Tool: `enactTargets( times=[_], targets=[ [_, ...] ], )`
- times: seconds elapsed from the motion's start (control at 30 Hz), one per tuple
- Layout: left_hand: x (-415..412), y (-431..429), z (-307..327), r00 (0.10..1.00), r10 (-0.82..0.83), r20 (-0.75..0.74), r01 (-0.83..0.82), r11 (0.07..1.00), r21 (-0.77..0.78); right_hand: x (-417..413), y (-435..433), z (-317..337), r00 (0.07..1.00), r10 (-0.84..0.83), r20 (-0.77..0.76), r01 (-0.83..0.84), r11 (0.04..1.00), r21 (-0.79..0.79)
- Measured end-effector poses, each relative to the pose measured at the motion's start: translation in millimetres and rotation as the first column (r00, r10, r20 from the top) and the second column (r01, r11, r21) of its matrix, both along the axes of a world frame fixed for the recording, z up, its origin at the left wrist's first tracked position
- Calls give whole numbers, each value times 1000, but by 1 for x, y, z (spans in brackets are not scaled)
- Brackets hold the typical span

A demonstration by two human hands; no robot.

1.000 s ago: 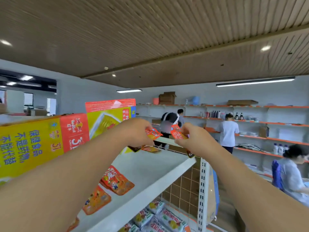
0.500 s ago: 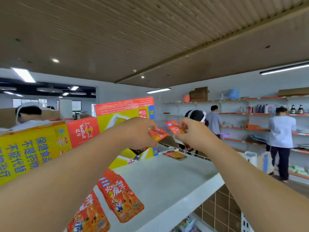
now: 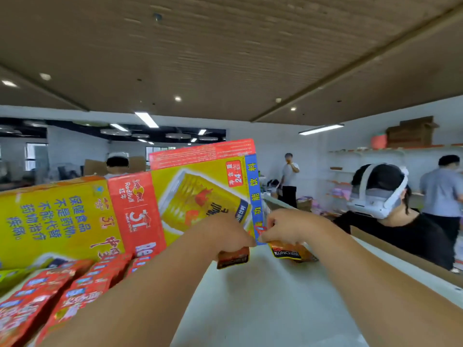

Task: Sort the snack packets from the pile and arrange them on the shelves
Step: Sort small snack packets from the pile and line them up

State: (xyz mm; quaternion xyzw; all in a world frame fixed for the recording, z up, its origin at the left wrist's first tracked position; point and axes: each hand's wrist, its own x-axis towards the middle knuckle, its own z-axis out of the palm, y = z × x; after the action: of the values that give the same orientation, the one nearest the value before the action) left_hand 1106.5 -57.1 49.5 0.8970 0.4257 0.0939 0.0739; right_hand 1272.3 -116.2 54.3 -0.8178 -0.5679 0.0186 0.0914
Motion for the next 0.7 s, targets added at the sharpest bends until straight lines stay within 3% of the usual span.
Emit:
enactTargets(
  times=[0.1,0.2,0.33,0.53,0.7],
  targets=[
    [9,2,-17,997,70,-42,-68,996,53,11,27,-4,993,54,102,-38,987,-156],
    [6,11,-26,988,45,-148,-34,996,78,22,49,-10,983,78,168,-61,993,-105],
    [-7,4,-24,985,-112,-131,104,992,-70,30,50,-21,991,110,74,-107,993,-42],
    [-9,6,-27,957,-140,-253,110,985,-130,41,22,-13,964,264,26,-255,949,-184],
    [-8,12,-32,950,-151,-273,121,985,-125,37,20,-14,961,276,8,-253,891,-376]
  ],
)
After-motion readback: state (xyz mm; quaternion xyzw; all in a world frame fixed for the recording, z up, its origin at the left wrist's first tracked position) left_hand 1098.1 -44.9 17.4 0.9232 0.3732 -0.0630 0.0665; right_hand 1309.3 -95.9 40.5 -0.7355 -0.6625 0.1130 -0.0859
